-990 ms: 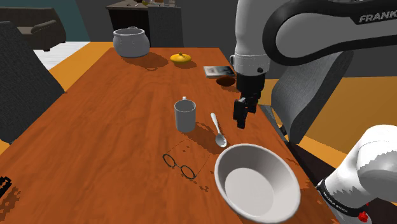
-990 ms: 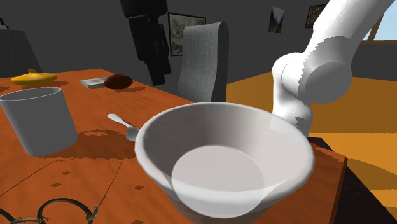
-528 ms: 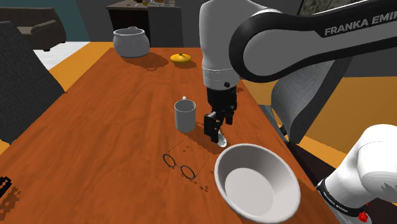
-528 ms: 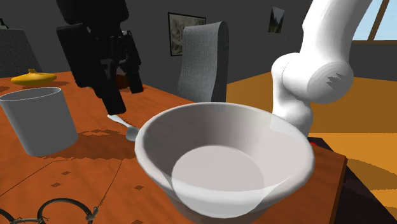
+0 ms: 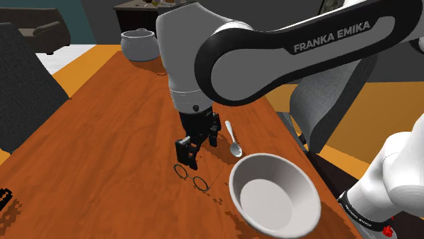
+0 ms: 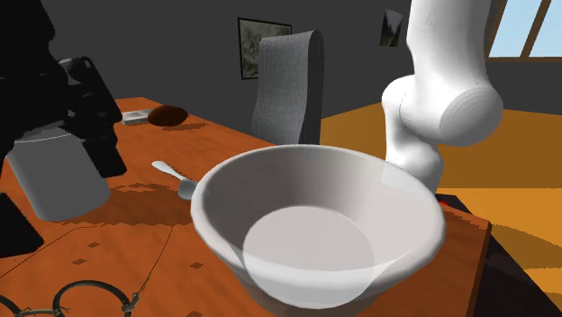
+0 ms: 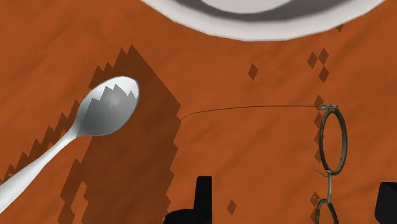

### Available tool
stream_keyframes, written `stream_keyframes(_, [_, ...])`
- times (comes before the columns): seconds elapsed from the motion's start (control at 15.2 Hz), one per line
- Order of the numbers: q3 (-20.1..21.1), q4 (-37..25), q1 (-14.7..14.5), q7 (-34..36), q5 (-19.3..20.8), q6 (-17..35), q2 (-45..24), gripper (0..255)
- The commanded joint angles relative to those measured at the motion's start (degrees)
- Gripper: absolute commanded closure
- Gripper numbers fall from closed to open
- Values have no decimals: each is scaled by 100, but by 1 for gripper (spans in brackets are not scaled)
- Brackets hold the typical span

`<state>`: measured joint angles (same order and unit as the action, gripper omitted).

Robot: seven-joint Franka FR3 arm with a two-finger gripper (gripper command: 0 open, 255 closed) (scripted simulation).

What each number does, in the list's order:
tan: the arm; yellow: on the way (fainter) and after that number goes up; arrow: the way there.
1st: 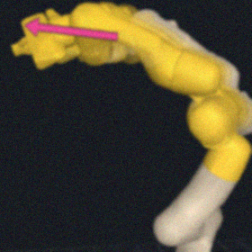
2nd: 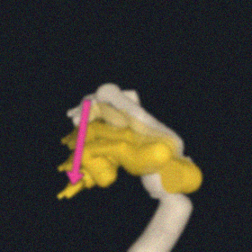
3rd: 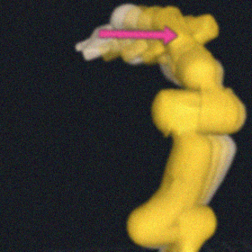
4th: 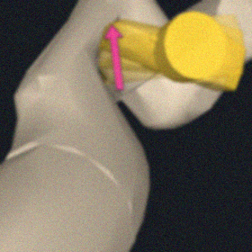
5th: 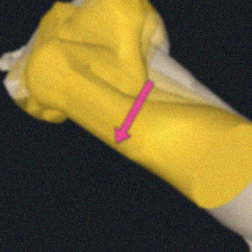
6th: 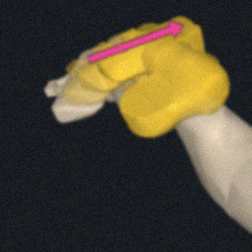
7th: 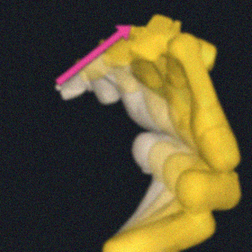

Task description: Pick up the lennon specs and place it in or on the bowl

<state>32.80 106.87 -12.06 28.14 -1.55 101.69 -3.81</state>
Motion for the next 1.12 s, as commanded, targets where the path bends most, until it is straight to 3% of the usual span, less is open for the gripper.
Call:
stream_keyframes(0.0, [96,-429,-157,291,247,-19,-474,0])
stream_keyframes(0.2, [145,-968,-399,588,531,-100,-1011,0])
stream_keyframes(0.66, [125,-409,-394,606,554,478,-1034,0])
stream_keyframes(1.06, [125,-409,-394,606,554,478,-1034,0])
